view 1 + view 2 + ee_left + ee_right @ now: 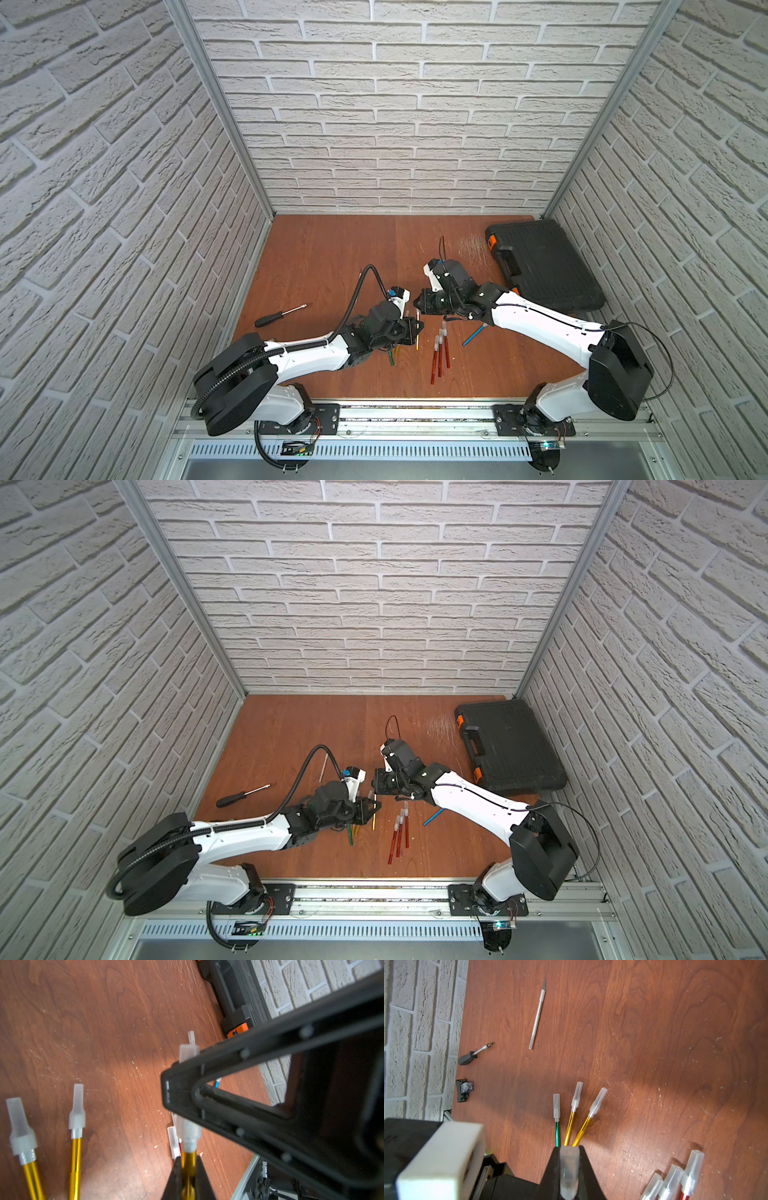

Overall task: Remove protective caps from carving knives
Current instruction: Remove the protective sleeve from the carving knife.

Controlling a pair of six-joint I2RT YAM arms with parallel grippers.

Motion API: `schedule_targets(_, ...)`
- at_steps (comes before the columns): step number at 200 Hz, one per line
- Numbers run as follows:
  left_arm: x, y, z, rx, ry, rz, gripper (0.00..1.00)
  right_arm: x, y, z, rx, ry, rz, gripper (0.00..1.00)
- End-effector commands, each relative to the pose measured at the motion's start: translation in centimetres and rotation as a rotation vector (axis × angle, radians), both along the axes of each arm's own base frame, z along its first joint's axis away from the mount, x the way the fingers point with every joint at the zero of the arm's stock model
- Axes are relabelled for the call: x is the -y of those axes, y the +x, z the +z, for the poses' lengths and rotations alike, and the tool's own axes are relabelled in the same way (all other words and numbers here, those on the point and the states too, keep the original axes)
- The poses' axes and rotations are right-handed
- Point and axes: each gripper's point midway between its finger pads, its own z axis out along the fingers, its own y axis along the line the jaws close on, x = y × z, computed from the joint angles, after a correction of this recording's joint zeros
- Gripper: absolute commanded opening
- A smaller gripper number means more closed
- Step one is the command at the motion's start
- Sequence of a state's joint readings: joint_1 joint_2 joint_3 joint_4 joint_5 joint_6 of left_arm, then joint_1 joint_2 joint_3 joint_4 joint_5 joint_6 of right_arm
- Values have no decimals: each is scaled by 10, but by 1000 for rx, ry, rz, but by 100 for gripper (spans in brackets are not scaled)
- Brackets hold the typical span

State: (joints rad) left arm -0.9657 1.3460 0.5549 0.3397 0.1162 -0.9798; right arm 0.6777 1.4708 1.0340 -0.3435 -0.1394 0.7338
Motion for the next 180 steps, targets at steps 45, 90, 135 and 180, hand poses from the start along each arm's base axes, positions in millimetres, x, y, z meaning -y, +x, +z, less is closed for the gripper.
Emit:
schedule_targets(45, 19, -30, 4, -41, -39, -128, 0, 22, 64, 68, 260, 89, -174, 12)
schedule_targets(90, 26, -33, 3, -44, -44, -142, 0, 24, 75, 75, 288, 92, -190, 12)
schedule_targets(135, 32, -36, 7, -41, -52, -154, 0, 28, 85, 78, 313, 81, -209, 12)
schedule_targets(180, 37, -40, 11, -40, -60, -166, 0, 33, 95, 80, 327, 89, -231, 11)
